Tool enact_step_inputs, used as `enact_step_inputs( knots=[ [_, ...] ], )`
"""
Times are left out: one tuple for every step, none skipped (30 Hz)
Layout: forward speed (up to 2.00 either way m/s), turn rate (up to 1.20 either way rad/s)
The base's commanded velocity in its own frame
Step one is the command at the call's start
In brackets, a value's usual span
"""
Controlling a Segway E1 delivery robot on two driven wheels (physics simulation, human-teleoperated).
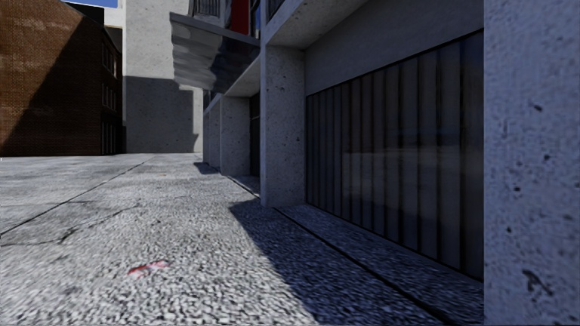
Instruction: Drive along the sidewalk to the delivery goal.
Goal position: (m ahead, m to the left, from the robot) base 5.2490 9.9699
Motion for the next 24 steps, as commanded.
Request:
enact_step_inputs(
  knots=[
    [1.97,1.2],
    [1.97,1.2],
    [1.97,1.2],
    [1.97,1.2],
    [1.98,1.2],
    [1.98,1.2],
    [1.98,1.2],
    [1.98,1.2],
    [1.98,1.2],
    [1.98,0.76],
    [1.98,0.0],
    [1.98,0.0],
    [1.98,0.0],
    [1.98,0.0],
    [1.98,0.0],
    [1.98,0.0],
    [1.98,0.0],
    [1.98,0.0],
    [1.98,0.0],
    [1.98,0.0],
    [1.98,0.0],
    [1.98,0.07],
    [1.98,0.32],
    [1.98,0.53]
  ],
)
